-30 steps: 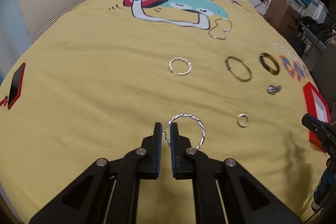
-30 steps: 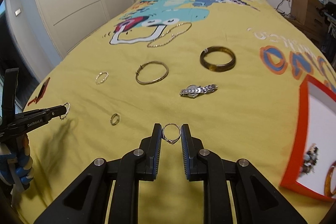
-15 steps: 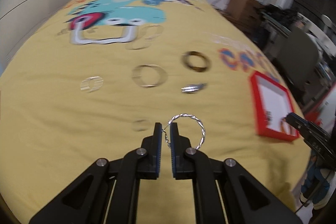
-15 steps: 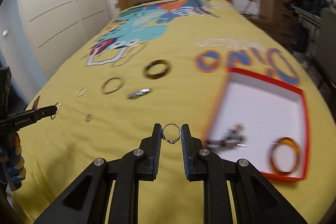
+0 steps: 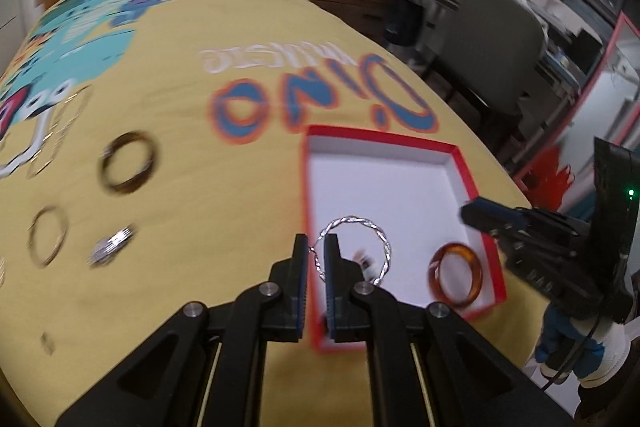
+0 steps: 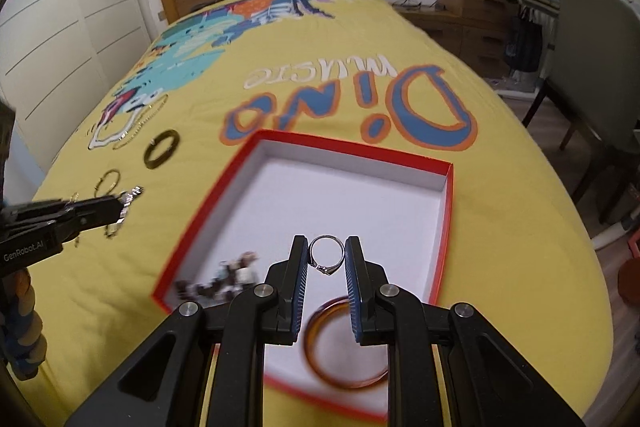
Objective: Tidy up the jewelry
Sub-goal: 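Carry the silver hoop and small ring into the red box and release them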
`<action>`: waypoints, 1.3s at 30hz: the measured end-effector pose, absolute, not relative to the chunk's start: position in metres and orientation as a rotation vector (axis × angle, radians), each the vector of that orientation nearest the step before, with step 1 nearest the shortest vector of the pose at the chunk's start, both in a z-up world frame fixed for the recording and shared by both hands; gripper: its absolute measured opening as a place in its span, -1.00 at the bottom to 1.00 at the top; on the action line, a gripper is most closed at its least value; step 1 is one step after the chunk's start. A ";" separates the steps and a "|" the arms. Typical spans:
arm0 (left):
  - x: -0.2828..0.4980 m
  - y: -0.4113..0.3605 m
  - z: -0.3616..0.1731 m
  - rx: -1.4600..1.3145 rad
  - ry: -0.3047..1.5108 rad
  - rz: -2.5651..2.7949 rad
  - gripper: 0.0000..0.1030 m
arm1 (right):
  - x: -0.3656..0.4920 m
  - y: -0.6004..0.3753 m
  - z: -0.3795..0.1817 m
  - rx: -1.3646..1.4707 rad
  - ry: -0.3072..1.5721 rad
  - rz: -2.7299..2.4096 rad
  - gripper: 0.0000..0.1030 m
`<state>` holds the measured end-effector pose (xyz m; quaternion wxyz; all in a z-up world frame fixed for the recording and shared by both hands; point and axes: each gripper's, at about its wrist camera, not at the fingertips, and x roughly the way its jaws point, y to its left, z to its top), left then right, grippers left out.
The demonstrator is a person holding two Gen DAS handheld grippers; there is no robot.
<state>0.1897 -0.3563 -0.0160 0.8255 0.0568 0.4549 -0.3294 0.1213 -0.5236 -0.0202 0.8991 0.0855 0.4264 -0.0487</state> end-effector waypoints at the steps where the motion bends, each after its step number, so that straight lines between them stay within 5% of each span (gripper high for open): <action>1: 0.193 -0.371 -0.020 0.133 0.973 -0.709 -0.87 | 0.127 -0.528 -0.025 0.172 0.893 -0.093 -0.64; 19: 0.217 -0.426 -0.088 0.248 1.056 -0.663 -0.83 | 0.165 -0.550 -0.079 0.012 1.024 -0.009 -0.63; 39: 0.178 -0.362 -0.028 0.176 1.006 -0.673 -0.83 | 0.116 -0.543 -0.020 0.105 0.918 -0.068 -0.53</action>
